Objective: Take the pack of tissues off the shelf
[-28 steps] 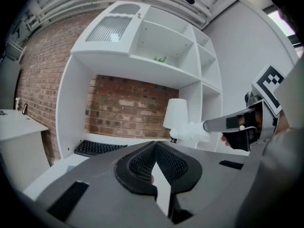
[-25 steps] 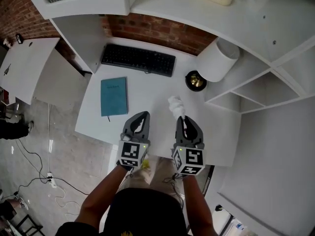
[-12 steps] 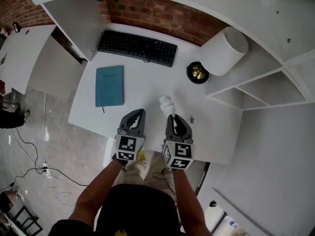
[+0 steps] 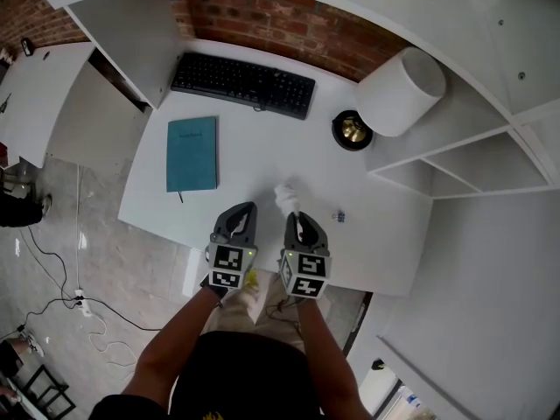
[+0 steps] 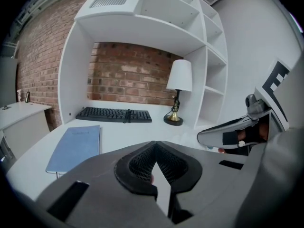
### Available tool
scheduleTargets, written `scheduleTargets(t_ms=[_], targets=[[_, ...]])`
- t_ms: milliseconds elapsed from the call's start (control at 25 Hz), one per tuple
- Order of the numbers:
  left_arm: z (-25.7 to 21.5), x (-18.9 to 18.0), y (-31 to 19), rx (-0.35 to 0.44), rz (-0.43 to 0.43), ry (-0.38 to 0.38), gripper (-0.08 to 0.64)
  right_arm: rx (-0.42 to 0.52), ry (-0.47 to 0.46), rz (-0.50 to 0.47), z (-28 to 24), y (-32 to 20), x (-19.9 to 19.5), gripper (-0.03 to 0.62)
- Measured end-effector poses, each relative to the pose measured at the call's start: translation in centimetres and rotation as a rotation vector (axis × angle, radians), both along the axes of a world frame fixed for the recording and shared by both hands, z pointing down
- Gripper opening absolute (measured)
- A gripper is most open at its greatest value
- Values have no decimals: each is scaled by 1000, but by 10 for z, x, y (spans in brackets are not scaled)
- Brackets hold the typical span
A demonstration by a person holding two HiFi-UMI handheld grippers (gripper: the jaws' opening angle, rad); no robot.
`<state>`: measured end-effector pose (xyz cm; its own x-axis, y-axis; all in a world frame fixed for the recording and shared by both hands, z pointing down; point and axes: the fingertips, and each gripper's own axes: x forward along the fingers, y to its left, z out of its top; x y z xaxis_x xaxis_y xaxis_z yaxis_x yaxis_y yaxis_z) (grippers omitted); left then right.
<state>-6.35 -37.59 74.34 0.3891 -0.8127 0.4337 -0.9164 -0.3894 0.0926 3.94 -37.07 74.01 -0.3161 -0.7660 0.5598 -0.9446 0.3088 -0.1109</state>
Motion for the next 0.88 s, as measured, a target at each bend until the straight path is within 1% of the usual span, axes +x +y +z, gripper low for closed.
scheduleTargets(t_ms=[240,400,560,680,760,880], targets=[[9,4,6,-25,4,1,17,-54,-2,7,21,7,1,64],[14,9,10,-34,19,-1,17,-73,-3,3,28,12,4,64],[14,15,12,-33,48,-13,17,-146,-26,-21,41,17,1,79],[14,20,15,-40,58,-12,16,-176,-8,-21,47,21,4,85],[14,22,18,-45,63,-12,17,-192,17,-26,50,23,5,106],[15,24,21,-51,72,-14,17,-211,19,-41,53,25,3,166]])
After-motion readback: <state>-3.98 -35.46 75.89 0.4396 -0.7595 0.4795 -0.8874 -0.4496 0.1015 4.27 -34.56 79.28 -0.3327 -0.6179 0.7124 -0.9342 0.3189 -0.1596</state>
